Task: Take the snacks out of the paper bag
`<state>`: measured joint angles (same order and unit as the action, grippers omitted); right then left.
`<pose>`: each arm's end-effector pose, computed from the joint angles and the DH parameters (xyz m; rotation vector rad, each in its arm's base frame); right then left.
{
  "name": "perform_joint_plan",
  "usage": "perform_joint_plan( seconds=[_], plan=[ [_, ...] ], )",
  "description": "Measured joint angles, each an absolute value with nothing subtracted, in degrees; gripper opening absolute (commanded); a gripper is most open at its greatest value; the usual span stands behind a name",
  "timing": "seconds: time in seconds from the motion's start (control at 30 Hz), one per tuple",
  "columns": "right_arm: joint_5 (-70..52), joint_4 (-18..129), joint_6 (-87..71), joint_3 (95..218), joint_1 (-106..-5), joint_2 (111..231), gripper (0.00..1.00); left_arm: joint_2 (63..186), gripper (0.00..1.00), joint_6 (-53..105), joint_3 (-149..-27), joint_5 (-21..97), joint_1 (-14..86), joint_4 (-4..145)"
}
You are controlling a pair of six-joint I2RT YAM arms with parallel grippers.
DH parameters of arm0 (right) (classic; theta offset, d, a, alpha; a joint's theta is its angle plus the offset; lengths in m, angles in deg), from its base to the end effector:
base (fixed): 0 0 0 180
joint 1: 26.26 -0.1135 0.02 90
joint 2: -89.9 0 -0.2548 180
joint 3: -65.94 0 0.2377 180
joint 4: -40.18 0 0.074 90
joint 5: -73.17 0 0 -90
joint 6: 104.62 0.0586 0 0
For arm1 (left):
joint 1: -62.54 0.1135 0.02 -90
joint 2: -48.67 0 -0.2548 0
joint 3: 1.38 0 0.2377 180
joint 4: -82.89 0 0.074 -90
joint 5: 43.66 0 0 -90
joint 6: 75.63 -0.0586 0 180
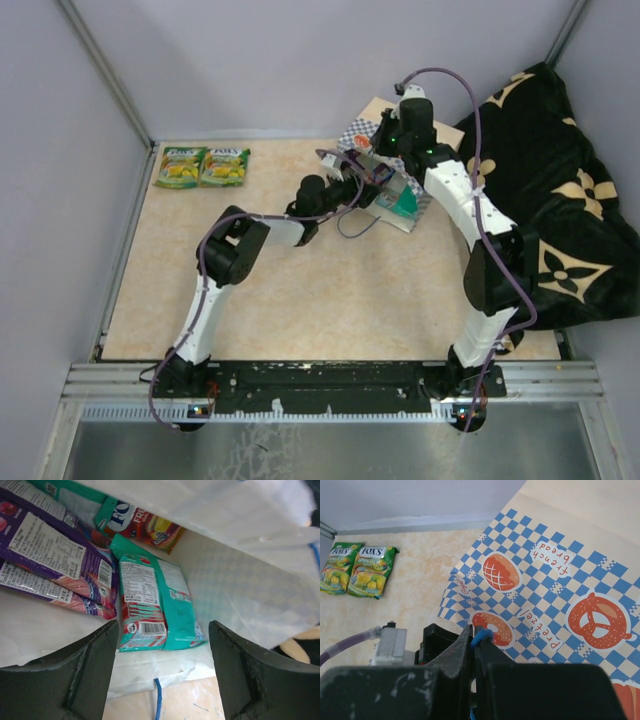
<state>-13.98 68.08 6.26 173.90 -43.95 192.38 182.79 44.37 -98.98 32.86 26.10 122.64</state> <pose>0.4128 0.1347 0.3344 0.0223 1.9938 0.4874 0.4096 -0.3194 0.1623 0.2911 1.5943 -1.0911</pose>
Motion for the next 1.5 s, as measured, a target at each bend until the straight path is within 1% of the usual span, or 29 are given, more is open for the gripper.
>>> perform_joint_plan(
  seconds=[0.13,0.3,0.43,0.77,0.9,1.03,1.17,1.23,1.4,1.43,1.5],
  plan=[
    [-14.09,68.23,6.46,173.11,-43.97,191.52,0.00,185.85,0.76,44.37,-101.82,34.35,25.51,120.24],
    [-14.11,68.19,6.67,173.09,-43.97,191.52,0.00,188.80,0.73,44.77,-107.35,36.16,24.85,110.64],
    [-14.16,68.17,6.67,173.07,-43.97,191.39,0.00,190.07,0.73,48.00,-111.55,36.19,24.00,105.66],
    [-14.14,68.12,6.67,172.04,-43.97,189.86,0.00,193.28,0.71,52.81,-116.27,36.89,23.04,100.24],
    [-14.11,68.12,6.70,172.02,-43.97,189.67,0.00,193.35,0.68,53.44,-116.79,36.93,22.88,99.47],
    [-14.05,68.08,6.96,171.62,-43.97,189.45,0.00,194.05,0.56,54.27,-117.62,36.80,22.75,99.19],
    [-13.96,68.08,7.11,171.25,-43.97,189.32,0.00,194.40,0.39,55.59,-117.60,36.21,22.67,99.63],
    [-13.92,68.06,7.13,171.19,-43.97,189.27,0.00,194.40,0.27,56.48,-117.14,35.84,22.51,100.39],
    [-13.90,67.95,7.53,170.95,-43.97,189.18,0.00,194.38,0.05,59.17,-113.95,34.81,22.29,104.54],
    [-13.90,67.93,7.55,170.93,-43.97,189.18,0.00,194.38,0.01,59.74,-112.99,34.59,22.29,105.55],
    [-13.90,67.86,7.55,170.93,-43.95,189.16,0.00,194.27,0.00,60.39,-111.66,34.33,22.27,106.84]
  ],
)
